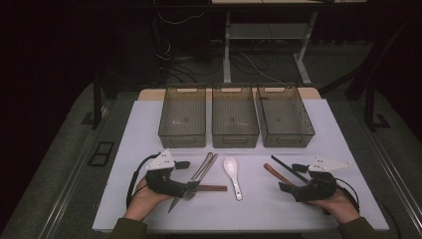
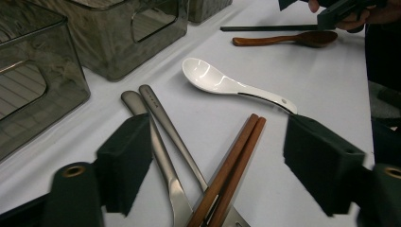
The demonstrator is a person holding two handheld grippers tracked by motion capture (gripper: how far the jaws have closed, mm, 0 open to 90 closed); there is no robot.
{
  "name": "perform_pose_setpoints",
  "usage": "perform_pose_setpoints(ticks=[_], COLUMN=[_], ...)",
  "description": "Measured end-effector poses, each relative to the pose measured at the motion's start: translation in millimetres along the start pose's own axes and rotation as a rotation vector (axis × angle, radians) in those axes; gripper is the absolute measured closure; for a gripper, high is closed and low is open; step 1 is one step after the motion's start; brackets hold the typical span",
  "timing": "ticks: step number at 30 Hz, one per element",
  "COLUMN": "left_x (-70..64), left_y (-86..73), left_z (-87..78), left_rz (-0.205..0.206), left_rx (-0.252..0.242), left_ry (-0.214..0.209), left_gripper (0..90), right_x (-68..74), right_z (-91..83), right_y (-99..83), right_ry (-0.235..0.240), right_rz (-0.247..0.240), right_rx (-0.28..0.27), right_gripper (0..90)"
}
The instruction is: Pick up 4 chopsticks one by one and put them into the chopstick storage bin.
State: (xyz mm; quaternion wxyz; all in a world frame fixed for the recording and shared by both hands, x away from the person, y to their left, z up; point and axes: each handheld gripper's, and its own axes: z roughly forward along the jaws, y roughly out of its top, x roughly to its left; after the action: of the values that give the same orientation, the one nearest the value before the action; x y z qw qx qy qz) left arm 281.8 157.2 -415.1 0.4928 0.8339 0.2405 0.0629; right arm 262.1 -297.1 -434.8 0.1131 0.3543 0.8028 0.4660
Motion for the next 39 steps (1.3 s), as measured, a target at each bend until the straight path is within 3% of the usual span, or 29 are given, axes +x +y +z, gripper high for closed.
perform_pose_setpoints(ticks=[5,9,15,22,25,29,30,39], left_x=[-1.6,-4.5,-7.1,-8.6,-7.6,-8.2,-9.4,-16.1], left_y=[3.7,9.9,13.8,15.4,15.9,17.6,18.6,17.1], left_z=[3.9,12.7,25.0,38.0,45.0,51.0,55.7,66.7], left_rz=[-0.001,0.026,0.024,0.035,0.037,0.049,0.059,0.092], left_rx=[0.009,0.033,0.058,0.108,0.152,0.178,0.206,0.275], left_ry=[-0.021,-0.041,-0.079,-0.133,-0.149,-0.168,-0.173,-0.188], left_gripper=[40.3,50.7,64.6,77.9,83.0,87.8,88.6,88.9], right_x=[-0.2,1.2,1.7,0.9,0.3,0.2,0.1,0.3], right_z=[3.2,3.7,2.6,3.0,3.8,3.5,3.2,3.1], right_y=[-0.2,-1.2,-1.2,-0.3,0.0,-0.1,-0.1,-0.2], right_ry=[-0.002,-0.023,-0.032,-0.026,-0.026,-0.029,-0.032,-0.035], right_rz=[0.000,-0.023,-0.015,-0.015,-0.011,-0.012,-0.014,-0.015], right_rx=[0.017,0.035,0.031,0.019,0.020,0.020,0.019,0.018], right_gripper=[11.4,11.4,11.4,11.4,11.4,11.4,11.4,11.4])
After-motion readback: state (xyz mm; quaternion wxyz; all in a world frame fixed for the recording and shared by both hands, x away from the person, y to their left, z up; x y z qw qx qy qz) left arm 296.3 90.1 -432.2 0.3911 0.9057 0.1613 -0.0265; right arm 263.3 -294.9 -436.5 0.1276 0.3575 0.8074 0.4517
